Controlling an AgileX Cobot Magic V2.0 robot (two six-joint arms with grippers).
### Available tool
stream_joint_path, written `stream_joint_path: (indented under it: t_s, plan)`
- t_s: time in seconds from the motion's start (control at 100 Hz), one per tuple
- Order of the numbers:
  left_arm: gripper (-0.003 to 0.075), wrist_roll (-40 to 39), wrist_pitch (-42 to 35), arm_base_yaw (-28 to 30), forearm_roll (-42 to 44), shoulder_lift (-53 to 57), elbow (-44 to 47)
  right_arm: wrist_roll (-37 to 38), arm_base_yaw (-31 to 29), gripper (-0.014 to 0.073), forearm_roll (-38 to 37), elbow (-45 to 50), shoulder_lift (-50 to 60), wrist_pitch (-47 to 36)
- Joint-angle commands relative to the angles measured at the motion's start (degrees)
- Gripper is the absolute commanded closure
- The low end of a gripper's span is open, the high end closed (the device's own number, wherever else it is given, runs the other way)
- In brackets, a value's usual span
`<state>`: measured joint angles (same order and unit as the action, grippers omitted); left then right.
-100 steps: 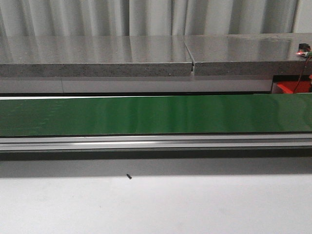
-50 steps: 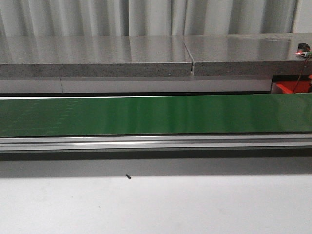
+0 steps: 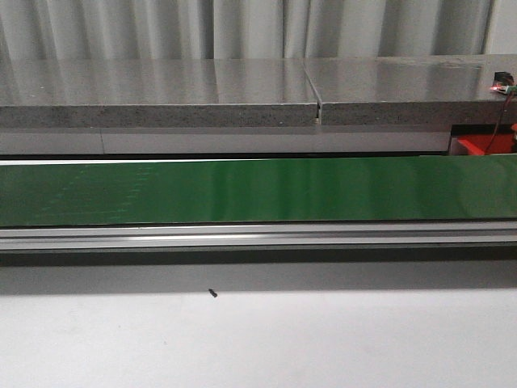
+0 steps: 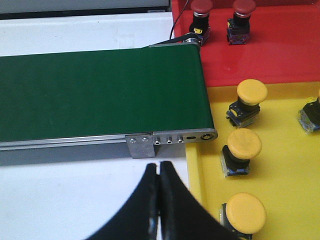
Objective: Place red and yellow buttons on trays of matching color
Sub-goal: 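Set the red button on the belt and open the left gripper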
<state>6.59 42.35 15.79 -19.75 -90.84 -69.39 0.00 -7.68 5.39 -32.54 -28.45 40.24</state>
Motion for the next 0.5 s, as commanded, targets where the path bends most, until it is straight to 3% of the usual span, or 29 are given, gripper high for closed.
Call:
stream_joint_path:
  t_s: [0.0,0.36,0.49]
  plan:
    - [0.0145,0.54,-2.73,-0.31,-1.71,4.81,-1.46,0.0,-0.13,0.066,-0.29,-1.44,-0.04,-3.62]
    - [0.0146,-1.08,-4.27,6.5,-1.37,4.99,-1.69,0.0,-0.13,0.066,-0.29,-1.44,-0.04,-3.62]
    - [0.0154,-1.69,-1.57,9.26,-1.48,1.44,-3.87,0.0,-0.13,0.066,-0.29,-1.44,-0.04,-3.62]
